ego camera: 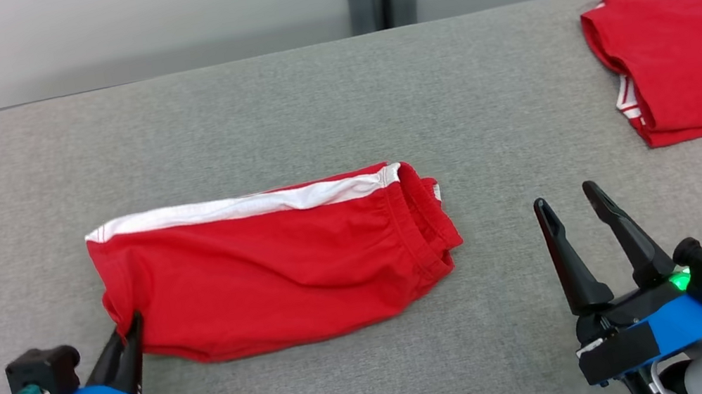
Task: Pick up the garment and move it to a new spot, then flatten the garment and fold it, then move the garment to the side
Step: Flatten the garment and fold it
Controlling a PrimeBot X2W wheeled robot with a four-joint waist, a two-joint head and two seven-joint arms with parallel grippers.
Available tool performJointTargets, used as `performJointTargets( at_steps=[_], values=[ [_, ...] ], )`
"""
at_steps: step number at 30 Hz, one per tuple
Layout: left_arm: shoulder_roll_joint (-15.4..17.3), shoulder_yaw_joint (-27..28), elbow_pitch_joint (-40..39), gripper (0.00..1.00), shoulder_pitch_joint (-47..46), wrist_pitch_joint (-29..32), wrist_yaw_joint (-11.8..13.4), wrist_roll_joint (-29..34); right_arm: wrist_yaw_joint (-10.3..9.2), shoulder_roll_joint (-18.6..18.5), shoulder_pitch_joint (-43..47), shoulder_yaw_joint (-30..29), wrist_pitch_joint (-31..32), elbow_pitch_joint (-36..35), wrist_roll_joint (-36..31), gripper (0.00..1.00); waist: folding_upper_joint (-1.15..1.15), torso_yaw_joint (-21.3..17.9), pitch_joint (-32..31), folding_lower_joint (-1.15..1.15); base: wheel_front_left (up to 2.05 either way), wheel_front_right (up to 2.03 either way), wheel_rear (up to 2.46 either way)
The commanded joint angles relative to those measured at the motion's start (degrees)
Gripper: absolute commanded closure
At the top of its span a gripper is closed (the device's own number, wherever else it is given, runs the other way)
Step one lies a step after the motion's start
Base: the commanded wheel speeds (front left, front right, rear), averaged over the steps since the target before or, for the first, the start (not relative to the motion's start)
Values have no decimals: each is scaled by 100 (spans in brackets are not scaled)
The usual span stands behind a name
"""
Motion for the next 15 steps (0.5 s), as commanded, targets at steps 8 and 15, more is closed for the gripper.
performJointTargets(
  at_steps=[8, 15],
  values=[
    [-125, 153, -99, 0, 207, -176, 270, 126, 1, -8, 82, 3, 117, -30, -61, 0, 0, 174, -74, 1, 0, 0, 0],
    [-326, 767, -322, 0, 362, -247, 475, 859, 1, -7, 85, -30, 100, 14, -89, 0, 0, 209, -254, 1, 0, 0, 0]
  ],
)
